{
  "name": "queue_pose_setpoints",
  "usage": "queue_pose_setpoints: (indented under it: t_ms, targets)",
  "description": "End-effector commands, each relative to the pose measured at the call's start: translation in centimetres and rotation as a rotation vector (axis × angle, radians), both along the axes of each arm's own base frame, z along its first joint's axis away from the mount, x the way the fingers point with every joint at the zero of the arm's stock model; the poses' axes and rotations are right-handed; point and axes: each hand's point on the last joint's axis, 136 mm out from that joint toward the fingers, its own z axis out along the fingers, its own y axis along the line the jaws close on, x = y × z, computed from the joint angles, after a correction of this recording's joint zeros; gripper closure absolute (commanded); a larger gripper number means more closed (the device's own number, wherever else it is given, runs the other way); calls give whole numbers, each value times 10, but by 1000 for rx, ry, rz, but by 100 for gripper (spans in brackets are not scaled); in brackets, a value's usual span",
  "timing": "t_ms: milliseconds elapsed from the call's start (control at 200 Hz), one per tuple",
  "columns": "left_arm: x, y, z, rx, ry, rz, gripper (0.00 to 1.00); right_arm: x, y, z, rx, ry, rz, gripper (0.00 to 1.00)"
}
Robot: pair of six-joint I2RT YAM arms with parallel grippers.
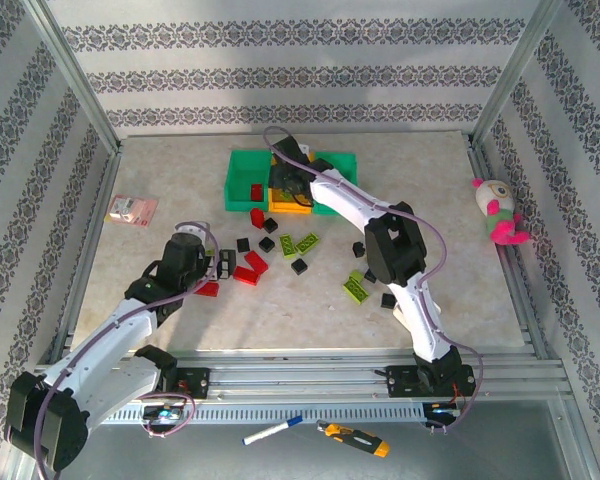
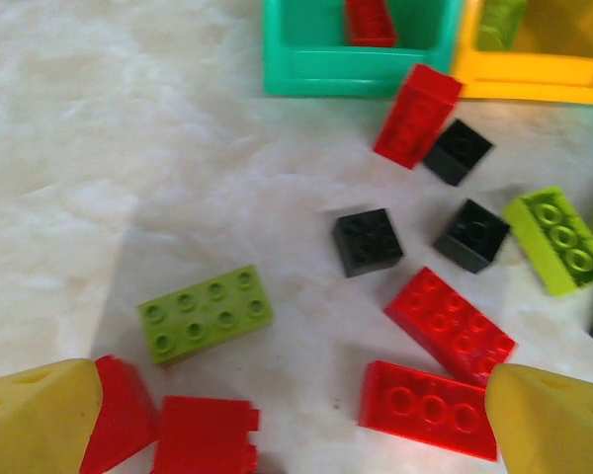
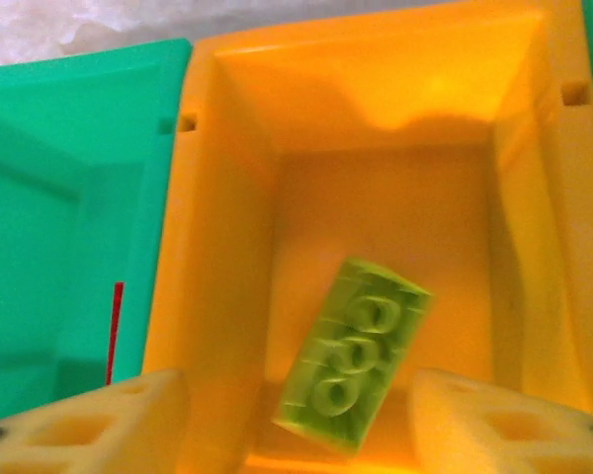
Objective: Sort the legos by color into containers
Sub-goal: Place the lego in the container, then pick up the lego from the middle-left of the table.
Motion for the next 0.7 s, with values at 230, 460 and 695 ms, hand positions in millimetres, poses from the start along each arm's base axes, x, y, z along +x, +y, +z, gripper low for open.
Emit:
queue_pose_setpoints:
  t_ms: [230,460,695]
  targets:
    - [-22,36,-17,13,218,305,1,-61,6,89,32,-163,193,15]
    - [-22,35,-31,-59,281,362,13,-113,19,92,69,-158,272,12]
    - [-9,12,-51,-86,369,242,19,-150,35,79,88,-127,296,10]
